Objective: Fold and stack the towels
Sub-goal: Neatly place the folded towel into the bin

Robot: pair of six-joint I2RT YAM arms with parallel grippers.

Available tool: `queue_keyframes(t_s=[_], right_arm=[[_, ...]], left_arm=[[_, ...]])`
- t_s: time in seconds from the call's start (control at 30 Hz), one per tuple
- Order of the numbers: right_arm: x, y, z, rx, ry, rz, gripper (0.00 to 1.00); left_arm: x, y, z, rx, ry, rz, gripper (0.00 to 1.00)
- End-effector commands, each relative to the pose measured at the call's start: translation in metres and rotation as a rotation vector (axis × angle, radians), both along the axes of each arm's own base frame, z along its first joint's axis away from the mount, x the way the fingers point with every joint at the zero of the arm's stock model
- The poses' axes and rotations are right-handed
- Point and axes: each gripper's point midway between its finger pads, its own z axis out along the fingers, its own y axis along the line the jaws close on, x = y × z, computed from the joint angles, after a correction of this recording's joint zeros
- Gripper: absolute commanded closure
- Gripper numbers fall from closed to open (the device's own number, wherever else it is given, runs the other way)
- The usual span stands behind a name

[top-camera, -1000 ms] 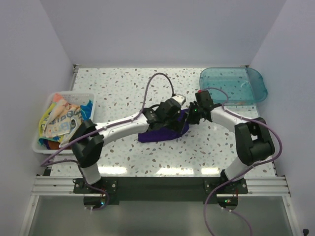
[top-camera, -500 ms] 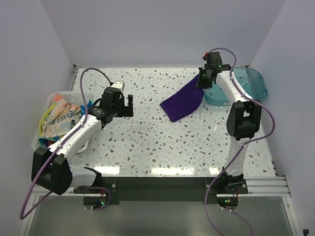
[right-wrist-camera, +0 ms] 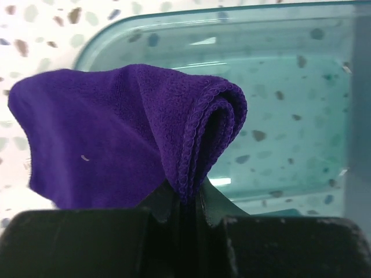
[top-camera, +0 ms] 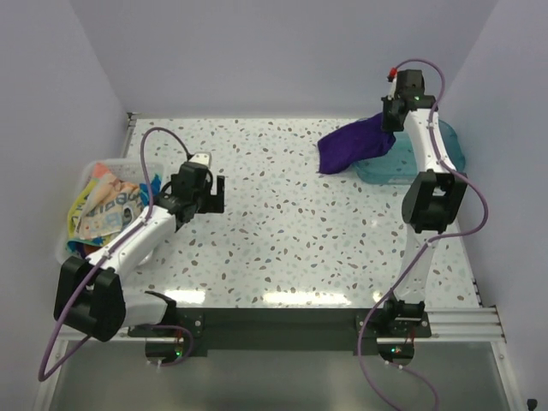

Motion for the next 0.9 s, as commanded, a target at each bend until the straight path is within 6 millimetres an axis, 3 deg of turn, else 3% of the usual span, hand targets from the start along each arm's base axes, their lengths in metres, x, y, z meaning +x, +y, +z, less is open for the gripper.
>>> queue_keyframes(t_s=[0.0, 0.2, 0.87], right_arm=[[0.014, -0.044, 0.02, -0.156, -0.061, 0.004, 1.0], [0.02, -0.074, 0.017, -0.269, -0.06, 0.029, 1.0], [0.022, -0.111, -0.035, -0.425, 0.034, 0.021, 1.0]], left_arm=[[0.011, 0.011, 0.002, 0.041, -0.04, 0.029, 0.0], [0.012, 0.014, -0.01, 0.062, -0.008, 0.035, 0.0], [0.013, 0.012, -0.033, 0.08, 0.056, 0.022, 0.0]])
